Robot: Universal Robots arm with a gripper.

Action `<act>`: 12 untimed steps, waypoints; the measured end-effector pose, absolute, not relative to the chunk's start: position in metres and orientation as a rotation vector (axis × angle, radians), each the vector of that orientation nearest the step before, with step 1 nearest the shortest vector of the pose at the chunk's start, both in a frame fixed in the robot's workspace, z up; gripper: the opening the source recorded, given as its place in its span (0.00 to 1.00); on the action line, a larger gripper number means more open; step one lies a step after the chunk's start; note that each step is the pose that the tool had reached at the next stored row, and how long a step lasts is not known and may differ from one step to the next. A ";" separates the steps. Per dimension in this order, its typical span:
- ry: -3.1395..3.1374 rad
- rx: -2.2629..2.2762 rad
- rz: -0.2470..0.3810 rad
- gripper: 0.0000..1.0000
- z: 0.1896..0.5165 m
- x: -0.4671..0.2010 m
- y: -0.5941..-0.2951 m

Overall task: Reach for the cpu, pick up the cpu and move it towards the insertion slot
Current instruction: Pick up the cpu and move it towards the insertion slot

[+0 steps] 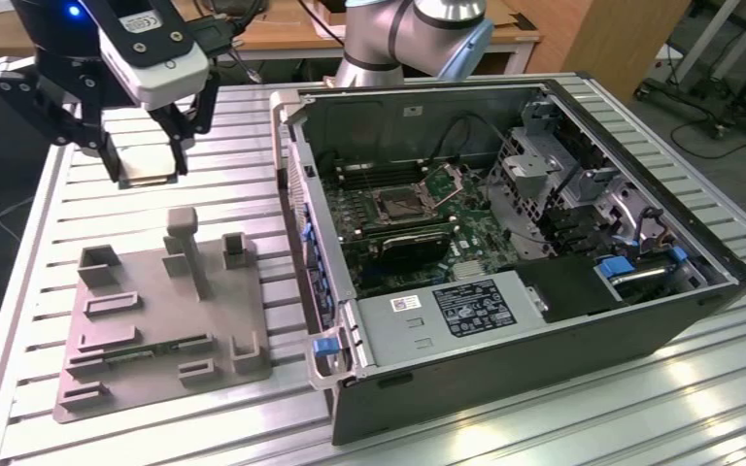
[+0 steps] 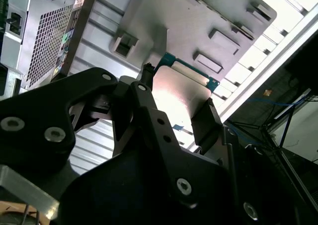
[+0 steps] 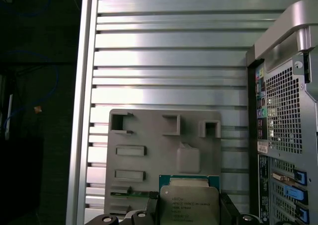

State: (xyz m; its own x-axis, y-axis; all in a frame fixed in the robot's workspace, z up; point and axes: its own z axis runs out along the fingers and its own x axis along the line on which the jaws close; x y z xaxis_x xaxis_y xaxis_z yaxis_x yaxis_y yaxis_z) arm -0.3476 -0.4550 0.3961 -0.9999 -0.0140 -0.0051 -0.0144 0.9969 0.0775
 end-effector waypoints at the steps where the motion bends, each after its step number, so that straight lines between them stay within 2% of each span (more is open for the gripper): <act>1: 3.135 -0.022 0.122 0.55 0.396 -0.347 -0.455; 12: 3.135 -0.022 0.122 0.55 0.396 -0.344 -0.455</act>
State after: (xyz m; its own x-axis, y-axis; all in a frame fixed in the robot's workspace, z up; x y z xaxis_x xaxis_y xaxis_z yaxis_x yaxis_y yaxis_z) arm -0.3437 -0.4550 0.3961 -0.9999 -0.0140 -0.0052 -0.0144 0.9969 0.0776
